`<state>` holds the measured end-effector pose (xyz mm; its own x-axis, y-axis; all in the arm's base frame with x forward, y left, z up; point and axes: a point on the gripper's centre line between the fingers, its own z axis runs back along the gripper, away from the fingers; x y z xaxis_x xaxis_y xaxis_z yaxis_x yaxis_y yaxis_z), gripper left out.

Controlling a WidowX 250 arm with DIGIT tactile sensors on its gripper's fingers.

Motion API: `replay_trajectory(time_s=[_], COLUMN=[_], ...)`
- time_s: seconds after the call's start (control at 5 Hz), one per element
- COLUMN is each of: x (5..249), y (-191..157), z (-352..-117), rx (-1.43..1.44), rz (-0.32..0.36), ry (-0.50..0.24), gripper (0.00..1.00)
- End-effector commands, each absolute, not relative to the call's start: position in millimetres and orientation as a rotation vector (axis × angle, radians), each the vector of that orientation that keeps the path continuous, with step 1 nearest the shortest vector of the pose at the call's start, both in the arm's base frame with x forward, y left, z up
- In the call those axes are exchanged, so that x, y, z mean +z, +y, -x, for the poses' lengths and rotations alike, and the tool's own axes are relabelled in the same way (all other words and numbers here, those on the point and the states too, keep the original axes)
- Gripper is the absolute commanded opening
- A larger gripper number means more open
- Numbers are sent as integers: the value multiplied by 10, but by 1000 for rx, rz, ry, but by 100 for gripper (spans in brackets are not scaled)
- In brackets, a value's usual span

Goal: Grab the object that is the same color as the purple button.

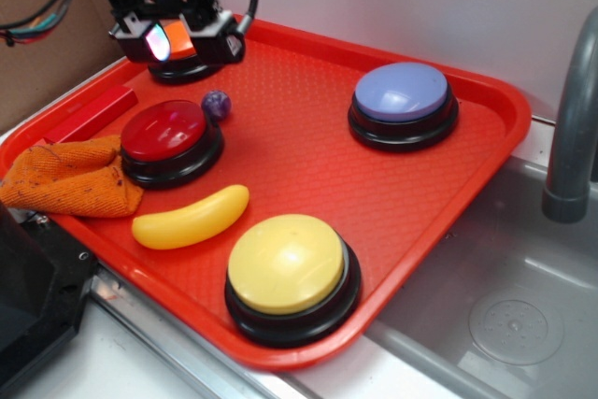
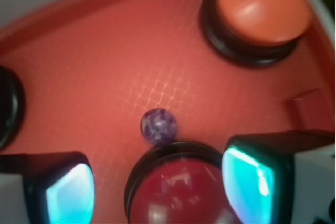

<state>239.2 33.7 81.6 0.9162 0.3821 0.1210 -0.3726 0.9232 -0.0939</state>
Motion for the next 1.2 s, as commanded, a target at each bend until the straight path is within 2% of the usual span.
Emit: replay_trajectory(time_s=[0.0, 0.6, 0.8, 1.0], x=[663, 405, 384, 421], y=[399, 422, 395, 408], z=[-2577, -2593, -2576, -2555], rx=[363, 351, 324, 340], rz=[81, 47, 66, 92], ry=[-152, -124, -131, -119], gripper=[100, 100, 100, 0])
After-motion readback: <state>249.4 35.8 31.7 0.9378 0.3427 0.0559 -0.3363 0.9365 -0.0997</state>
